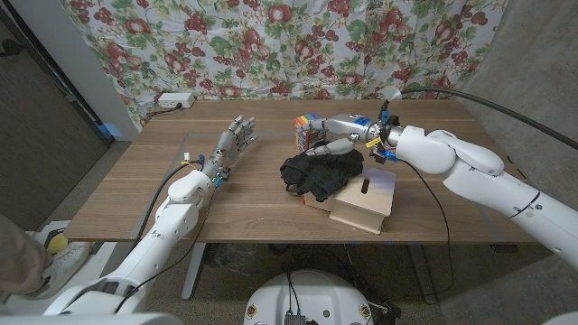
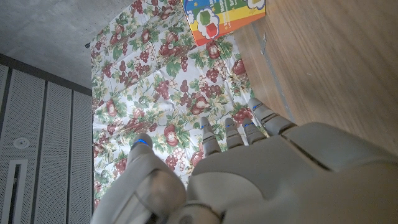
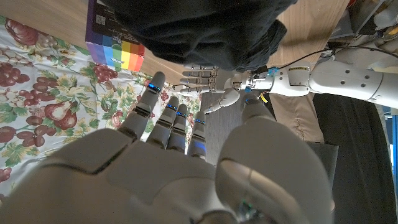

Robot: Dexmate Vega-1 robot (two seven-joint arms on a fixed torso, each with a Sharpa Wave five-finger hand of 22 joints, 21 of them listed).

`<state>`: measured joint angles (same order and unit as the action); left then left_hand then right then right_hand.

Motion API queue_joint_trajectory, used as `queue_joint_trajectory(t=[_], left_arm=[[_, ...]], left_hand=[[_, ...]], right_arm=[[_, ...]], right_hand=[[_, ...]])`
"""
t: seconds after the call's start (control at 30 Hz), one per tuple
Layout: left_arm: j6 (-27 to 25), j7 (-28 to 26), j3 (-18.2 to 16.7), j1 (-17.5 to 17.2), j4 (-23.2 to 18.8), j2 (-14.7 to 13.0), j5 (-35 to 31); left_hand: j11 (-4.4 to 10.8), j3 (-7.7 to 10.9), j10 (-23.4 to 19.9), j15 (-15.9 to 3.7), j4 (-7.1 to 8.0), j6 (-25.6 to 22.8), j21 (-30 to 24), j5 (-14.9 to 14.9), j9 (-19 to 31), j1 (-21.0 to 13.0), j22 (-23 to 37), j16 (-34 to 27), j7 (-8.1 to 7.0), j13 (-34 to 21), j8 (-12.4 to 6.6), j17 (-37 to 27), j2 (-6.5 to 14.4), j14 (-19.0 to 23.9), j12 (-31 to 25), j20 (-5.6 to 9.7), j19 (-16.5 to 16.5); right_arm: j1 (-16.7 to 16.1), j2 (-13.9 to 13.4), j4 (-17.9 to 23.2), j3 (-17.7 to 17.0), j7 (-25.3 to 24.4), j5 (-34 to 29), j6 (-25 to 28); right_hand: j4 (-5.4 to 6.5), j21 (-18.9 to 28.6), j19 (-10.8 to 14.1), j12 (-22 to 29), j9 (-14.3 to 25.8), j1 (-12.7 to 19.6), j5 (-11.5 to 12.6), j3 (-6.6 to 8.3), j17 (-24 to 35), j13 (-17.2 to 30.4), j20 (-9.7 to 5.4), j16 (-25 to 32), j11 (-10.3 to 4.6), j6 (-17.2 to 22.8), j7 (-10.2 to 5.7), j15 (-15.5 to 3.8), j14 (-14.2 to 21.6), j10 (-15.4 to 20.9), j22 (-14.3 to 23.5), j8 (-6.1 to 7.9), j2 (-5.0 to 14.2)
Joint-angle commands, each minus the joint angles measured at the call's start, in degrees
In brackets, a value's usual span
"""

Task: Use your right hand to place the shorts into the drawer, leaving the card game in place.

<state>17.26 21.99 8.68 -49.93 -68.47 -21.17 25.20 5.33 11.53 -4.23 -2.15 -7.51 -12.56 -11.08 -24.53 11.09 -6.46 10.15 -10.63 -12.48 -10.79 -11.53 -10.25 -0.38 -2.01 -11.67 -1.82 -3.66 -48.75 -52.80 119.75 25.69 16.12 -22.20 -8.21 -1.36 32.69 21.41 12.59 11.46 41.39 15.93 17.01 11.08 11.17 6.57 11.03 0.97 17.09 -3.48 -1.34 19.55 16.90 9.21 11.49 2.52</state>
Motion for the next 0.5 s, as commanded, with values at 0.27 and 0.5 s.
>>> queue_joint_trajectory(t=[0.27, 0.5], left_arm=[[1.52, -0.61, 0.67, 0.87, 0.39, 1.0, 0.07], [1.2, -0.89, 0.85, 0.83, -0.04, 0.68, -0.11]], left_hand=[[0.21, 0.2, 0.0, -0.23, -0.16, -0.44, -0.22, 0.18, 0.04, -0.53, 0.15, -0.2, -0.11, -0.29, 0.06, -0.23, 0.09, -0.56, -0.12, 0.29, -0.33], [0.16, 0.21, 0.04, -0.29, -0.15, -0.42, -0.23, 0.21, 0.04, -0.55, 0.15, -0.59, -0.11, -0.29, 0.06, -0.24, 0.11, 0.45, -0.11, 0.29, -0.32]], right_arm=[[-0.73, 0.4, -0.44, -1.46, -3.04, 1.94, -0.41], [-1.93, 0.58, -0.38, -2.23, -5.68, 1.79, -0.86]], right_hand=[[2.94, -1.62, -0.67, 0.28, 0.11, -4.41, 0.26, -0.78, 0.26, 0.17, 0.66, 0.19, -0.36, 1.18, 0.03, 0.21, -0.41, 0.48, 0.35, 0.47, 2.49], [4.43, -2.45, -0.87, 0.32, 0.13, -6.99, 0.16, -1.77, 0.28, 0.16, 0.87, 0.23, -0.1, 1.09, 0.27, 0.34, -0.58, 0.57, 0.37, 0.33, 3.09]])
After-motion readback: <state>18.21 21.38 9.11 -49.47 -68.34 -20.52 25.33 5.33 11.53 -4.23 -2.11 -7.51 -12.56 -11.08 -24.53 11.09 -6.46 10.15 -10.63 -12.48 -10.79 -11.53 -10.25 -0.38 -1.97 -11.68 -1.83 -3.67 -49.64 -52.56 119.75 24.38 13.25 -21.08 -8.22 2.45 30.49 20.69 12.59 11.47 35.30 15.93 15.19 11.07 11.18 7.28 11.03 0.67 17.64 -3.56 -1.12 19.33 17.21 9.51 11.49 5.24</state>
